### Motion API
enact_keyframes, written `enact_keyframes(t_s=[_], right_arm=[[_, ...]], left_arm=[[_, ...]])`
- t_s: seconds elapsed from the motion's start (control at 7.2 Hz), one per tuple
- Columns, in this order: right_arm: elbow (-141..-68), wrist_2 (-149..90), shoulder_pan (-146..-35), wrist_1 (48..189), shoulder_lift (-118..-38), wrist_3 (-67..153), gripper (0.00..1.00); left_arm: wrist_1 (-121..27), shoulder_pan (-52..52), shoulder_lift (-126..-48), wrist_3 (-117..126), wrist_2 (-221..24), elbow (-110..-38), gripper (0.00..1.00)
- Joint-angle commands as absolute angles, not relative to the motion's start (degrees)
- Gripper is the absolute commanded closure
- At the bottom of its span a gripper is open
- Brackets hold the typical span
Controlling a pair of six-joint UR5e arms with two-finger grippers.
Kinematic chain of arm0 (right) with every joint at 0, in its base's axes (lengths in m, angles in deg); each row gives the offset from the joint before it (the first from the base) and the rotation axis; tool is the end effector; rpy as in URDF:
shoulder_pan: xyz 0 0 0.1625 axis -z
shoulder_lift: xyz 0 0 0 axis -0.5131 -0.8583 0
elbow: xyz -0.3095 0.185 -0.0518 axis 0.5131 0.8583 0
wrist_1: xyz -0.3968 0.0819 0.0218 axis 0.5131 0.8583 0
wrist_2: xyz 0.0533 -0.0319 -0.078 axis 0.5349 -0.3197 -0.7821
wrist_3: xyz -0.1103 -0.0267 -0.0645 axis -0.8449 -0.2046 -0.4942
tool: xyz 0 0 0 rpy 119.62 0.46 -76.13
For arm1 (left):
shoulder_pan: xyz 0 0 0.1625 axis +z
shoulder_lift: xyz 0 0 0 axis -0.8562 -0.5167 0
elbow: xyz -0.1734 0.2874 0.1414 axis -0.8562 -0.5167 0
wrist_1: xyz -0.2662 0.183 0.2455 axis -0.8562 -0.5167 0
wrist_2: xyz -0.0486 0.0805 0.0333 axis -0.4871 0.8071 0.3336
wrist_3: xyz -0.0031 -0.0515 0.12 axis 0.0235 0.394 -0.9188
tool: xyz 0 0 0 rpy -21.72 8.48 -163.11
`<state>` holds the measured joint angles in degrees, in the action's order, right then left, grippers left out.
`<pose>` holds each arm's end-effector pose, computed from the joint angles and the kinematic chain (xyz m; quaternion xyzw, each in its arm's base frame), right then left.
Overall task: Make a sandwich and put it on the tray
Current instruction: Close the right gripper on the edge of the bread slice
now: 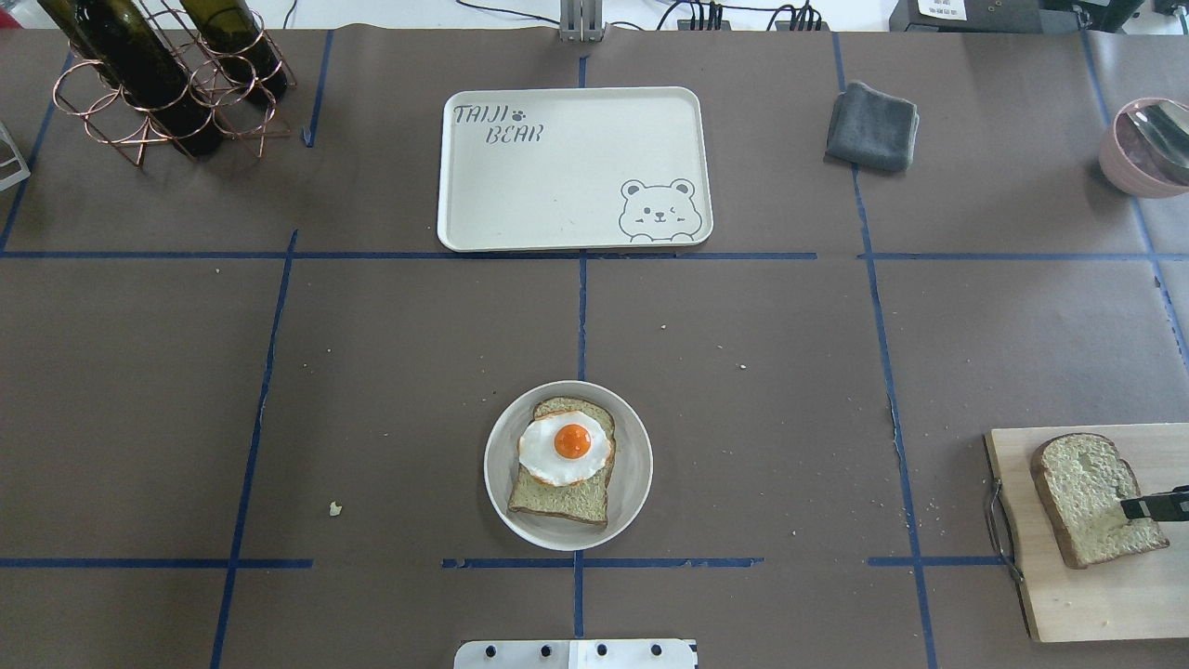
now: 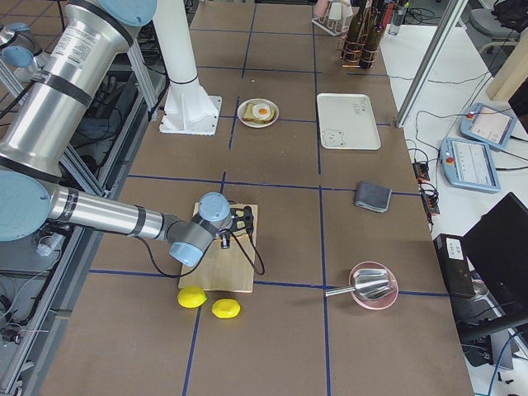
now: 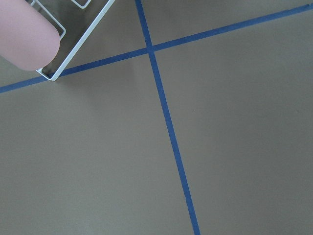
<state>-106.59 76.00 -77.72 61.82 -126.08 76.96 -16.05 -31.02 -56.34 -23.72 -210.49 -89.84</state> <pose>-0.1847 -0.2732 0.6288 0.0385 -0.4824 -0.0760 0.8718 -0.0429 -0.4153 0.5719 0.0566 0.3658 0.1142 0.9219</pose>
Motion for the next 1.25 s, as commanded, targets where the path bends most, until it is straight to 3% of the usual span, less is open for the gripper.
enact_keyframes(t_s=[0.0, 0.42, 1.11], right_arm=[[-106.5, 74.7, -77.6, 61.8, -126.2, 76.5, 1.00], [-106.5, 77.9, -78.1, 57.9, -126.2, 76.5, 1.00], [-106.7, 89.8, -87.8, 57.3, -122.3, 76.5, 1.00]], left_arm=[[-16.0, -31.0, -56.3, -23.7, -210.5, -90.0, 0.00], [-16.0, -31.0, -56.2, -23.7, -210.5, -90.3, 0.00], [-16.0, -31.0, -56.2, -23.7, -210.5, -90.4, 0.00]])
